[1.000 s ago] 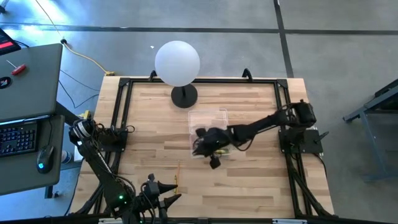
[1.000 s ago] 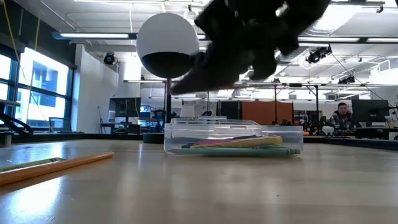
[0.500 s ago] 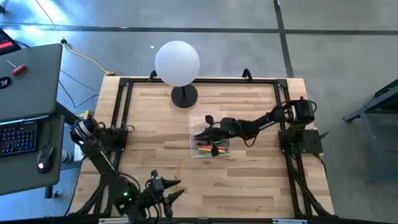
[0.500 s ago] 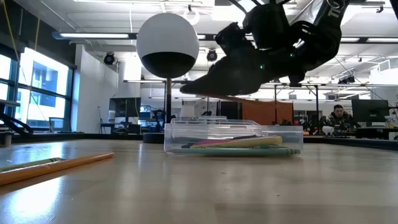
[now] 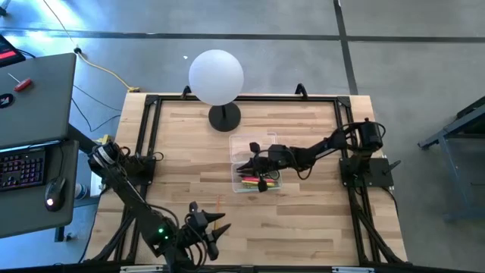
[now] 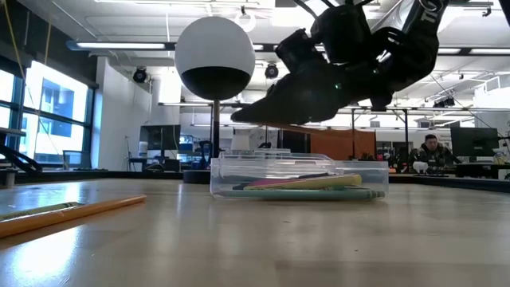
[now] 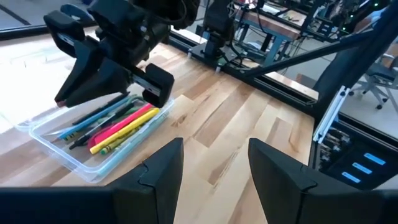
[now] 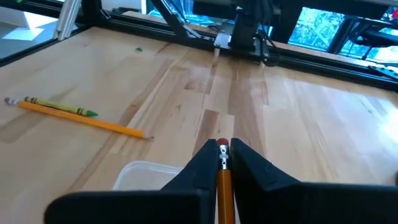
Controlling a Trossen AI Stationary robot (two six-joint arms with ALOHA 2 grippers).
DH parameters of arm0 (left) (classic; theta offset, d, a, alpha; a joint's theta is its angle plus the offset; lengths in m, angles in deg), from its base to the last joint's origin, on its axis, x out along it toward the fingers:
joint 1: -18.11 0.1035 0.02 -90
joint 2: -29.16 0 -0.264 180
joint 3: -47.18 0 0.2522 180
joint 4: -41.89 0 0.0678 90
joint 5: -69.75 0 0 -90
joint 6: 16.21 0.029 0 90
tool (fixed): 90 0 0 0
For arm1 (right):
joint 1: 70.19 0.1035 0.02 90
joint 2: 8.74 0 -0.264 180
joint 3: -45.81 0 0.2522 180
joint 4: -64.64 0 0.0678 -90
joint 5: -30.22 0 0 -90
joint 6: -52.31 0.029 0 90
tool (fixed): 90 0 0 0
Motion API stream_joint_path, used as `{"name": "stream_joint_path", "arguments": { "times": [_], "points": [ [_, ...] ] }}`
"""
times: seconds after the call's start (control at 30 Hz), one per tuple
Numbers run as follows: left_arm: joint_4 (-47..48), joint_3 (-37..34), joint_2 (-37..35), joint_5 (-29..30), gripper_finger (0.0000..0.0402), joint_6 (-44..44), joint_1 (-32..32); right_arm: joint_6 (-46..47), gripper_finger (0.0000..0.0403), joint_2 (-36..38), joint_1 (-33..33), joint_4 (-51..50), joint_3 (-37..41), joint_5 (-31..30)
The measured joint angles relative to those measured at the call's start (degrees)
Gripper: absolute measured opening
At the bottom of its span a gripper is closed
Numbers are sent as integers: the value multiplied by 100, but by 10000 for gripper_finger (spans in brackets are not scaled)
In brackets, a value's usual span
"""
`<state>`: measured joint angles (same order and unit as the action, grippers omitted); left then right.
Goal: Pick & place school supplies into a supply box
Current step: Put the right orange pencil into the transparent supply box, then put the light green crayon into the transparent supply box
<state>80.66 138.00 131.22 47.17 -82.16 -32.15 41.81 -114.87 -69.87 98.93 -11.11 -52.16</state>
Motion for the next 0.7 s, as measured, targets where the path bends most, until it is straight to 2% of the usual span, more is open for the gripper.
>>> {"name": "stream_joint_path", "arguments": {
  "times": [0.17,0.37,0.57,0.63,0.7],
  "points": [
    [-3,-1,0,4,214,13,0,65,37,0,0,-60,-14,-7],
    [-4,-1,0,6,214,13,0,235,54,0,11,-624,-66,-96],
    [-40,-1,-11,-104,214,-25,0,394,62,57,93,-113,-68,-57],
    [-116,2,-33,-140,214,-27,0,437,64,182,239,-40,-99,90],
    [-159,2,-64,-125,214,7,-35,376,65,303,444,-43,-120,487]
  ]
}}
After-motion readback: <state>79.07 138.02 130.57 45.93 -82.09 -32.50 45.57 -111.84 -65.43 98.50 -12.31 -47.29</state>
